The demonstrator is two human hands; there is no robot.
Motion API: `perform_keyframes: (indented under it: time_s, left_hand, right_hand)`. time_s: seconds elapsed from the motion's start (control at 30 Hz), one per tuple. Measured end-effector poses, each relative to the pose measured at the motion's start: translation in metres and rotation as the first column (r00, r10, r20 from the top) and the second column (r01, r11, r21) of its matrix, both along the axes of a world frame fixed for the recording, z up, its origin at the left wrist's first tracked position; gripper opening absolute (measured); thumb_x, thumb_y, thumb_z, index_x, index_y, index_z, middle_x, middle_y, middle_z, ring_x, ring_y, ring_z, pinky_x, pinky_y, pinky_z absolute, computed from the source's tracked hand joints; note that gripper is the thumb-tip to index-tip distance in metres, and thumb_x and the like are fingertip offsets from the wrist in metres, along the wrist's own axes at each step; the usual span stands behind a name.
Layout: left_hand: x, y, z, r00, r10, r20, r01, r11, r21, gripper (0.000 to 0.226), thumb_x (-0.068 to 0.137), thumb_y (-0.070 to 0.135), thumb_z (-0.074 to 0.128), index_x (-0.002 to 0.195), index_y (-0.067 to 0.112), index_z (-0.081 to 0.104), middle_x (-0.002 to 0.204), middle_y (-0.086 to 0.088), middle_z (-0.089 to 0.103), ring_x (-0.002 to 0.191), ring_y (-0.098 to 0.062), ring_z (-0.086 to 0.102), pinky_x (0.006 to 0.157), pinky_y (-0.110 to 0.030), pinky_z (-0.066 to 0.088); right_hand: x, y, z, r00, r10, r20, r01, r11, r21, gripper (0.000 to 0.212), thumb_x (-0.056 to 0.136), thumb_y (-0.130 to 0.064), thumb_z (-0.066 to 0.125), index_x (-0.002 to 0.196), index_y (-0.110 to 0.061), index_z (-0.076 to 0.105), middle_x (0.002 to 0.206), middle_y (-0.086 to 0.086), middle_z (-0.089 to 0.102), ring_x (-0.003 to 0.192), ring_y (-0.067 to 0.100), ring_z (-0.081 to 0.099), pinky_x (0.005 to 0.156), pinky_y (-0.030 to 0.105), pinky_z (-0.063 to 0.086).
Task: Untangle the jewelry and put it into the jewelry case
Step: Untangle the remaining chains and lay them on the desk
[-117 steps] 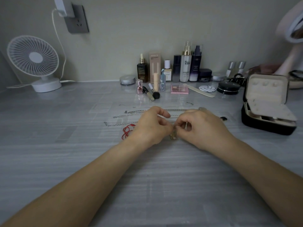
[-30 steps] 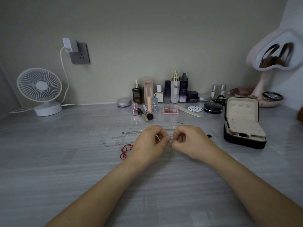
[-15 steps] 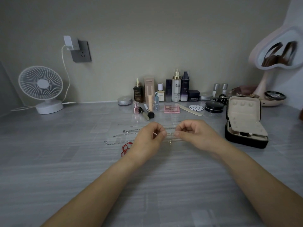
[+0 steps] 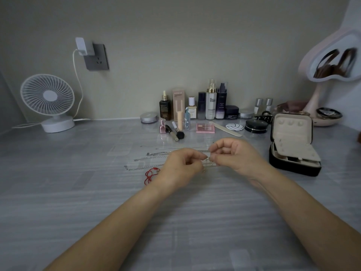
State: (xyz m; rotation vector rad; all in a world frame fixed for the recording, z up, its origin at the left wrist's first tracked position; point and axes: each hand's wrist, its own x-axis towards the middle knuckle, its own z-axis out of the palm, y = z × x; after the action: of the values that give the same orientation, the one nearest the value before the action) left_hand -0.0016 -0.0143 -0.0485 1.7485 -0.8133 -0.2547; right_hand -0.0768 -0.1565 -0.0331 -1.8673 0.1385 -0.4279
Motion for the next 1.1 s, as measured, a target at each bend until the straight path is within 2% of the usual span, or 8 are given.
perform_keyframes:
  time_s: [0.07,0.2,0.3,0.4,0.57,0.8,1.0,1.1]
  left_hand:
    - [0.0,-0.001,0.001,1.0,0.018,-0.026,-0.018,1.0,0.007,0.02,0.087,0.002,0.053,0.085,0.016,0.067,0.063,0.008,0.057,0.045,0.002,0.045,0.044,-0.01,0.035]
    - [0.004,0.0,0.004,0.982,0.034,-0.185,-0.036,0.999,-0.009,0.027,0.089,0.004,0.049,0.075,0.018,0.067,0.057,0.008,0.052,0.05,-0.003,0.045,0.045,-0.016,0.033]
    - [0.005,-0.001,0.005,0.938,0.015,-0.347,-0.048,0.995,-0.087,0.026,0.091,0.002,0.046,0.079,0.017,0.063,0.063,0.002,0.052,0.05,-0.007,0.045,0.047,-0.022,0.031]
    - [0.006,0.0,0.006,0.904,-0.011,-0.428,-0.048,0.991,-0.128,0.021,0.092,0.001,0.045,0.086,0.016,0.058,0.065,0.001,0.052,0.05,-0.008,0.045,0.049,-0.024,0.029]
    - [0.01,0.004,0.003,0.926,0.005,-0.377,-0.044,0.995,-0.095,0.009,0.092,0.01,0.052,0.091,0.017,0.058,0.061,0.007,0.058,0.058,-0.009,0.046,0.051,-0.022,0.031]
    - [0.015,0.006,0.002,0.933,0.102,-0.344,-0.131,0.989,-0.062,0.002,0.089,0.015,0.061,0.09,0.014,0.059,0.067,0.005,0.064,0.053,-0.006,0.046,0.042,-0.018,0.032]
    - [0.015,0.006,0.004,0.939,0.144,-0.314,-0.168,0.984,-0.052,0.002,0.088,0.014,0.062,0.088,0.014,0.06,0.069,0.003,0.066,0.047,-0.002,0.046,0.041,-0.017,0.033]
    - [0.013,0.006,0.005,0.947,0.121,-0.298,-0.138,0.99,-0.036,0.009,0.092,0.011,0.054,0.089,0.016,0.062,0.07,0.003,0.061,0.053,-0.006,0.045,0.045,-0.019,0.032]
  right_hand:
    - [0.0,-0.001,0.0,1.0,0.003,0.005,-0.003,1.0,0.001,0.02,0.079,0.005,0.064,0.082,-0.015,0.062,0.07,0.002,0.059,0.062,0.007,0.055,0.061,0.011,0.047]
    - [0.002,-0.002,-0.002,0.999,0.018,-0.029,-0.02,0.998,-0.058,0.025,0.081,0.004,0.063,0.085,-0.02,0.065,0.072,-0.002,0.06,0.063,0.005,0.055,0.061,0.009,0.046]
    - [0.003,0.001,-0.006,0.999,0.004,-0.046,-0.014,0.975,-0.221,0.024,0.084,-0.002,0.062,0.083,-0.025,0.066,0.073,-0.001,0.059,0.063,0.009,0.05,0.056,0.012,0.041]
    - [0.004,0.0,-0.007,0.999,-0.04,-0.02,0.032,0.95,-0.311,0.02,0.084,-0.01,0.065,0.078,-0.029,0.066,0.077,-0.001,0.066,0.068,0.008,0.056,0.061,0.015,0.045]
    - [0.006,-0.004,-0.007,0.994,-0.11,0.02,0.11,0.937,-0.333,0.01,0.082,-0.016,0.068,0.076,-0.024,0.067,0.078,-0.004,0.068,0.074,0.009,0.06,0.073,0.022,0.048]
    - [0.008,-0.008,-0.008,0.982,-0.18,0.057,0.188,0.916,-0.355,0.008,0.084,-0.019,0.066,0.076,-0.02,0.068,0.069,-0.014,0.062,0.065,0.001,0.053,0.064,0.013,0.041]
    - [0.009,-0.009,-0.01,0.98,-0.187,0.066,0.198,0.897,-0.394,0.014,0.085,-0.02,0.064,0.072,-0.023,0.064,0.07,-0.005,0.062,0.069,0.011,0.054,0.07,0.027,0.044]
    - [0.009,-0.009,-0.011,0.982,-0.169,0.088,0.19,0.901,-0.39,0.02,0.087,-0.02,0.062,0.068,-0.026,0.06,0.065,-0.008,0.058,0.063,0.006,0.05,0.063,0.017,0.042]
